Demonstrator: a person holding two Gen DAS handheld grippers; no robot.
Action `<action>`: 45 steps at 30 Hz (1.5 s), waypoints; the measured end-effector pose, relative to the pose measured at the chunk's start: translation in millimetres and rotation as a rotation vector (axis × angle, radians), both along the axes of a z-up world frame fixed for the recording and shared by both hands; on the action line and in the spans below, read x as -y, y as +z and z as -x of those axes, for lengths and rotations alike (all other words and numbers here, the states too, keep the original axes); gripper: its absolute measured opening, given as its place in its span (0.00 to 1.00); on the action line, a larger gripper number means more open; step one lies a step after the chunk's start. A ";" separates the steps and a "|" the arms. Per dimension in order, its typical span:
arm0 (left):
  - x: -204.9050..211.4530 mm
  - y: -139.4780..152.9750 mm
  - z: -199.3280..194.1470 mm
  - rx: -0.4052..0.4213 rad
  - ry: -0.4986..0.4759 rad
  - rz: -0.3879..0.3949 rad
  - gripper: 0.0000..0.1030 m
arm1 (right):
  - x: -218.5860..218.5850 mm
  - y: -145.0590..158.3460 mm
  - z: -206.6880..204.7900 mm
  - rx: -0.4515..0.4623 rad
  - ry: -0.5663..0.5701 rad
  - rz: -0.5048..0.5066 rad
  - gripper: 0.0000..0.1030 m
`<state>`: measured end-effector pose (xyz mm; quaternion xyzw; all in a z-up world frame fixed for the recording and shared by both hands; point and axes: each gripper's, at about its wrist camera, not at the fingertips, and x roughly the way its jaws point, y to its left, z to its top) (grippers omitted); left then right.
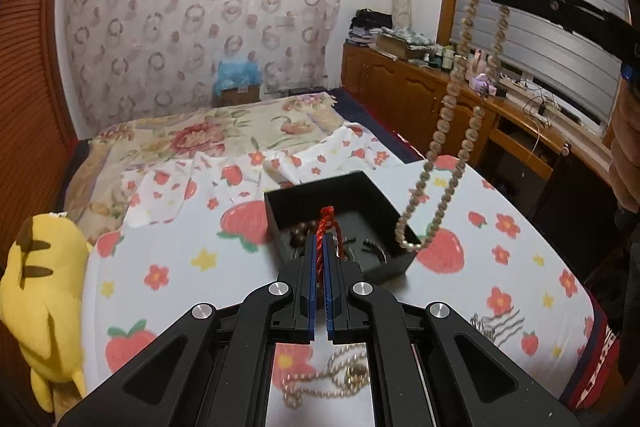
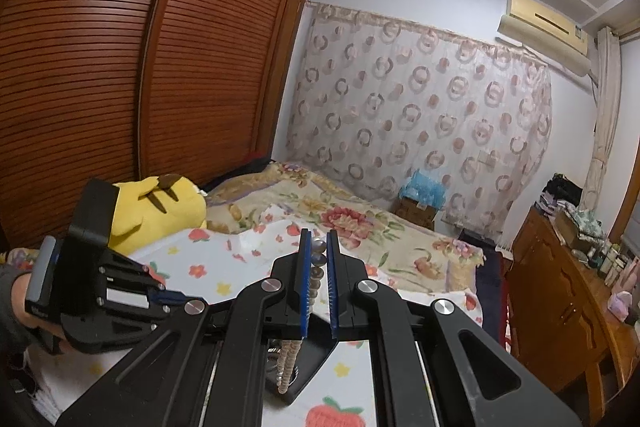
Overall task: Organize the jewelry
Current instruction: 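Lower the red bracelet and pearl necklace into the black box with both tools, then open both tools over the black box and withdraw them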
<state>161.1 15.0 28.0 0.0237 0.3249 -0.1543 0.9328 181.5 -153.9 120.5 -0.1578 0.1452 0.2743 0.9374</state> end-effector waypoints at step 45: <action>2.4 -44.0 -11.5 -0.056 0.045 -0.009 0.32 | 11.4 -140.9 -13.6 -0.318 -0.014 -0.016 0.14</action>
